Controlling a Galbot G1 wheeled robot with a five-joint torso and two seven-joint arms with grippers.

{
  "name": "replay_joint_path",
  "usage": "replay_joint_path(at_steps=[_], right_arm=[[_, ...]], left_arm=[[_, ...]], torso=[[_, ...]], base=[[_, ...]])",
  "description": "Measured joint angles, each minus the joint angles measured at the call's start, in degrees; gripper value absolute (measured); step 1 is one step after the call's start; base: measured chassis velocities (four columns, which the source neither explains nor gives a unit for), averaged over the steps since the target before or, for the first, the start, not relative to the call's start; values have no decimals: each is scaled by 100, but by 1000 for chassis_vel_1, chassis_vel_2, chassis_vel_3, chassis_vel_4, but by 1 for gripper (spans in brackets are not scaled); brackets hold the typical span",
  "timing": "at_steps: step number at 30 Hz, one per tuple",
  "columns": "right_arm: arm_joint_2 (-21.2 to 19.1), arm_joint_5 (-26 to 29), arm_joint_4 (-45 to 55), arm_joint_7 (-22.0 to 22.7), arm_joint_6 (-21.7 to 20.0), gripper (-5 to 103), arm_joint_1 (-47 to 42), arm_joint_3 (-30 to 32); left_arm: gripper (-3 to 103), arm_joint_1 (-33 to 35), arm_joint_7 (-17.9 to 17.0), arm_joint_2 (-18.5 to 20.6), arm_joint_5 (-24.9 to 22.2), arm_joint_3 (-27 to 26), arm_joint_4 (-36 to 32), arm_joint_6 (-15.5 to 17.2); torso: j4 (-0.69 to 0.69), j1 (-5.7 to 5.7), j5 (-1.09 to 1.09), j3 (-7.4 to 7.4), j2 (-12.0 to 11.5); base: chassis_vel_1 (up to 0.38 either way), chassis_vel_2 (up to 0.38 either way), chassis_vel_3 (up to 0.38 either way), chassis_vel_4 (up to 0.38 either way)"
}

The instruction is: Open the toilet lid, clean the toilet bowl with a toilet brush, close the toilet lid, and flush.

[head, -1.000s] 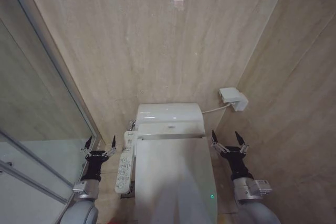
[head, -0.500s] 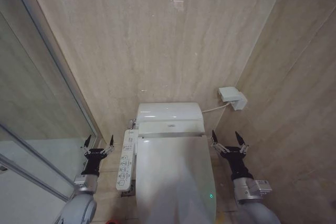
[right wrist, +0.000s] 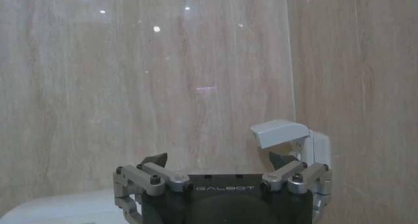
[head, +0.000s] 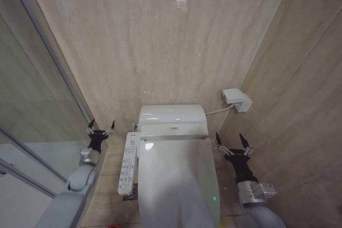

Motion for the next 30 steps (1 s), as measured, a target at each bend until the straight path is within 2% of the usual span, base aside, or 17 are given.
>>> replay_joint_path(at_steps=[18, 27, 28, 30], right_arm=[[0, 0, 0, 0, 0, 100, 0, 0], [0, 0, 0, 0, 0, 100, 0, 0], [0, 0, 0, 0, 0, 100, 0, 0], [0, 0, 0, 0, 0, 100, 0, 0]], left_arm=[[100, -1657, 489, -158, -85, 1237, 1874, -599], [100, -1752, 825, -199, -57, 1386, 2073, -810], [82, -1738, 922, -199, -35, 1382, 2101, -867], [82, -1711, 1127, -187, 46, 1337, 2191, -962]], torso=[[-1, 0, 1, 0, 0], [-2, -1, 0, -1, 0], [-1, -1, 1, -1, 0], [-1, -1, 0, -1, 0]], base=[[0, 0, 0, 0], [0, 0, 0, 0], [0, 0, 0, 0], [0, 0, 0, 0]])
